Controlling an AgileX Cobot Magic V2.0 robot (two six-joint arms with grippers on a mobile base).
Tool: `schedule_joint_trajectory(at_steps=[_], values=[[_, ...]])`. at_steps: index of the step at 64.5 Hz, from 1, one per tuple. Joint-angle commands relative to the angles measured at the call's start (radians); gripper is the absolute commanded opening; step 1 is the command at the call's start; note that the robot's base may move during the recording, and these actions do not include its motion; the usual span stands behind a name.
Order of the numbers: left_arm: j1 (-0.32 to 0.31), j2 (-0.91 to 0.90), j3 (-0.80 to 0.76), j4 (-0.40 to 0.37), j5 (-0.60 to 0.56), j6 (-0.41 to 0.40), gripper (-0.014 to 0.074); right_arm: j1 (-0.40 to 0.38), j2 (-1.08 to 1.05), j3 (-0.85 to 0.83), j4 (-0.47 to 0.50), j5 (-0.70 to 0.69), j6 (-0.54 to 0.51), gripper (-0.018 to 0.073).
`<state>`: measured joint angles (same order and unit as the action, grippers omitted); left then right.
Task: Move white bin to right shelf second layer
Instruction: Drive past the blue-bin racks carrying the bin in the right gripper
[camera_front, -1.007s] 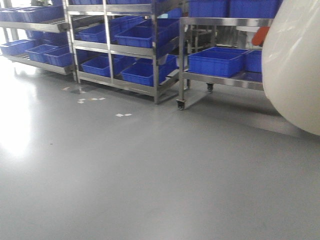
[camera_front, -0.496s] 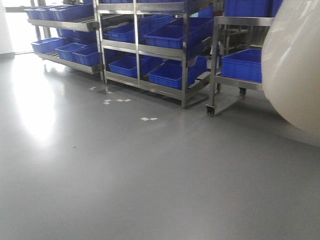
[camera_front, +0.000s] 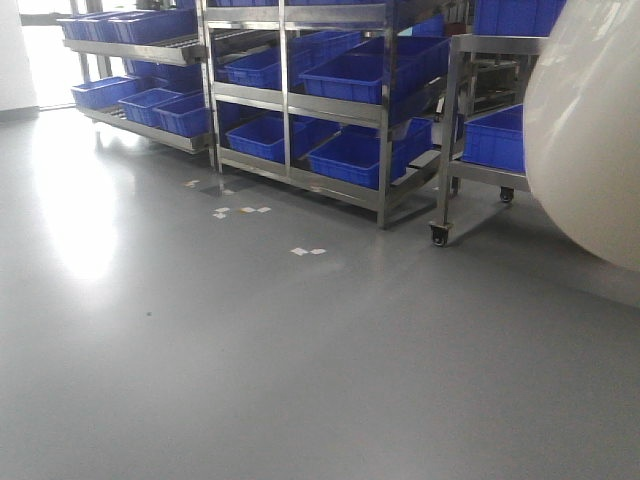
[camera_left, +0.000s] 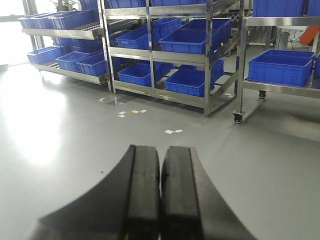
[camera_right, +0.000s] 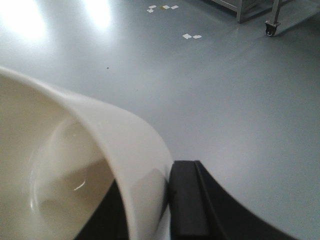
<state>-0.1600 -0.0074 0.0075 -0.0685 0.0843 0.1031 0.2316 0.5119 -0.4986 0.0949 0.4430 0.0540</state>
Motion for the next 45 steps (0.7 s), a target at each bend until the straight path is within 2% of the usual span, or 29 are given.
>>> schedule_joint_trajectory(at_steps=[1,45], values=[[0.001,-0.014,0.037,-0.005,-0.084,-0.004,0.0085,-0.003,0.003,-0.033,0.003,-0.095,-0.001,0.0057],[0.001,-0.014,0.037,-0.005,-0.084,-0.004,0.0085,-0.003,0.003,-0.033,0.003,-0.095,-0.001,0.0057]])
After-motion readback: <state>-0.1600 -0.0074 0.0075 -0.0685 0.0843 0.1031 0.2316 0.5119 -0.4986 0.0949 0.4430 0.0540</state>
